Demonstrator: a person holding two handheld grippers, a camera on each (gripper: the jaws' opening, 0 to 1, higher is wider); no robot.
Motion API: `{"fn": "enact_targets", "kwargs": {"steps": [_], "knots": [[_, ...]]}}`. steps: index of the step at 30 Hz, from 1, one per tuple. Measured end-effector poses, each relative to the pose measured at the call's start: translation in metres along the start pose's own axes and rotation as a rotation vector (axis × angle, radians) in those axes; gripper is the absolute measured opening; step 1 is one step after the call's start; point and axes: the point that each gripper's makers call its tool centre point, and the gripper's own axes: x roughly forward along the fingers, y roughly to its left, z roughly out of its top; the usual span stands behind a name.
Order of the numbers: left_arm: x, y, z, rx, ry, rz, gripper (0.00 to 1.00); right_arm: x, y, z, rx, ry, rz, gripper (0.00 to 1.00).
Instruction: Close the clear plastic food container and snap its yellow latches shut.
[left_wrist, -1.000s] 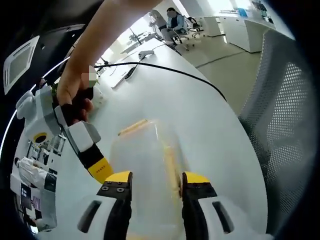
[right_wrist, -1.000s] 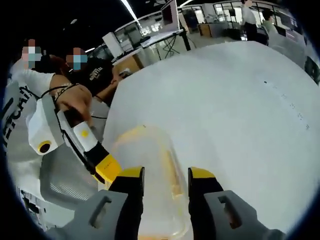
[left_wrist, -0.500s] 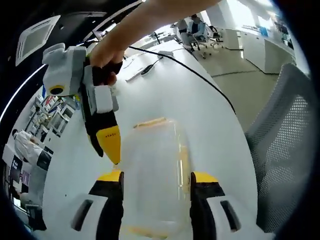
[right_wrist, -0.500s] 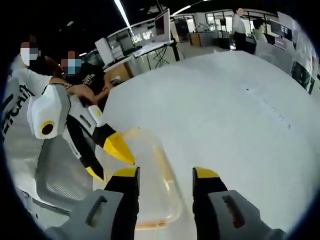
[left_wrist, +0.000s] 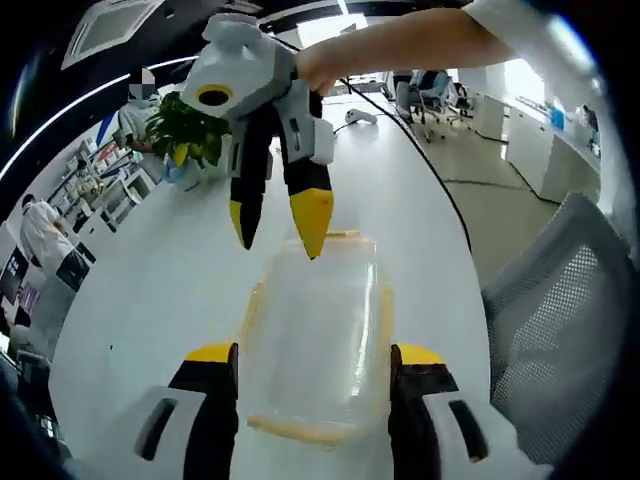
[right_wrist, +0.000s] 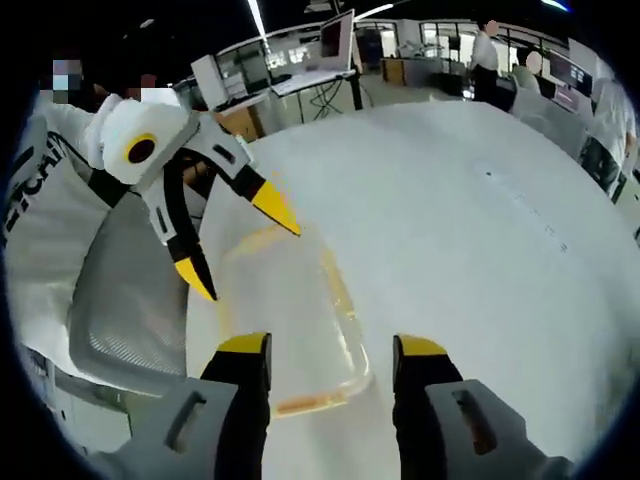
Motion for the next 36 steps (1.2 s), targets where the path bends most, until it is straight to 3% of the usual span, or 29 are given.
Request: {"fn": "enact_targets", "kwargs": {"steps": [2,6,8,12,25,36], "knots": [[-0.002,0.003,-0.002,-0.011,0.009,-0.005,0.59,-0.002,0.000,-0.004,-0.012,0.014,-0.008,0.47],[-0.005,0.007,-0.017,-0.093,0.073,-0.044,0.71,-0.003,0.004,-0.012,-0.044,0.055,-0.011,0.48],[-0.006,0.008,-0.014,-0.111,0.053,-0.058,0.70,-0.002,0.007,-0.017,-0.062,0.078,-0.009,0.50],[-0.005,0.004,-0.016,-0.128,0.071,-0.091,0.69,-0.001,0.013,-0.021,-0.086,0.103,-0.001,0.55],[0.005,-0.003,-0.030,-0.101,0.168,-0.168,0.71,0.002,0.022,-0.039,-0.202,0.201,0.003,0.69],[0.015,-0.005,-0.034,-0.049,0.216,-0.177,0.71,0.012,0.024,-0.047,-0.283,0.260,-0.007,0.72]]}}
